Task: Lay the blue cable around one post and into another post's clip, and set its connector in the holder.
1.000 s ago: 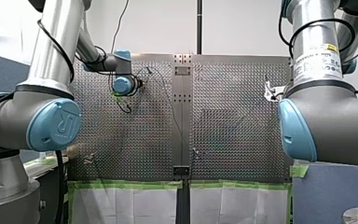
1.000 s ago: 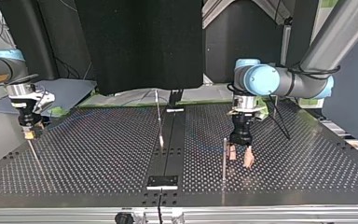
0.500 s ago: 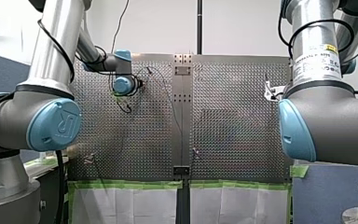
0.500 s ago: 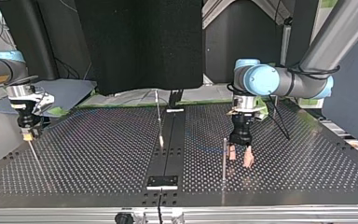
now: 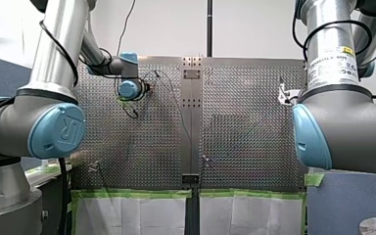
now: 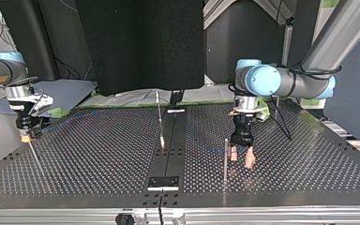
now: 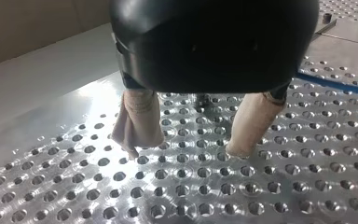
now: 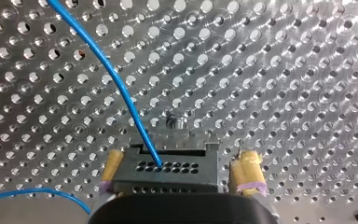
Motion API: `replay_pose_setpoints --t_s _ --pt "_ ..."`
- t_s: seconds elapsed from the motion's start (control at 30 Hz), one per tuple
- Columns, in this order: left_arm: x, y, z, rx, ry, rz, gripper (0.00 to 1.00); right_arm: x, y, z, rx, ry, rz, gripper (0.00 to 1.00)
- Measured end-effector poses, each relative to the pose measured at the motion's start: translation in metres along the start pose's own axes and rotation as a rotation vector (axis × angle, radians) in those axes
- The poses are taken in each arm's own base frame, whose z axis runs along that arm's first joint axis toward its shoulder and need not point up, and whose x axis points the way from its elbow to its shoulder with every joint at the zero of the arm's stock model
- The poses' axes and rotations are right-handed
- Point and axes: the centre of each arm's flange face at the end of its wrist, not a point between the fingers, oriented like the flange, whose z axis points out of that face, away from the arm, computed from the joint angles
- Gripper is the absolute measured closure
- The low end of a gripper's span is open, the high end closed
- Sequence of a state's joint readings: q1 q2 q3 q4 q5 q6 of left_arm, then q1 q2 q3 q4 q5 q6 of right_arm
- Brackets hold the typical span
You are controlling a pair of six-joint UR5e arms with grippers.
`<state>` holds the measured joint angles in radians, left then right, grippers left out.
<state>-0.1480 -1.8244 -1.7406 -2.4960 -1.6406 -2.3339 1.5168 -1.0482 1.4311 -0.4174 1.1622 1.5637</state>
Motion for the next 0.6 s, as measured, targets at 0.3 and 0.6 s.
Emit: replay_pose_setpoints --t_s 0.3,0.6 --pt "-0.0002 0.0002 0.0 -0.002 0.0 -0.004 0.0 0.0009 0.0007 0.0004 -0.002 0.005 0.009 0.0" --pt "-0.0039 0.0064 -0.0016 -0.052 -0.019 -0.02 0.0 0.0011 -0.0001 0.0009 -0.001 0.009 0.008 0.0"
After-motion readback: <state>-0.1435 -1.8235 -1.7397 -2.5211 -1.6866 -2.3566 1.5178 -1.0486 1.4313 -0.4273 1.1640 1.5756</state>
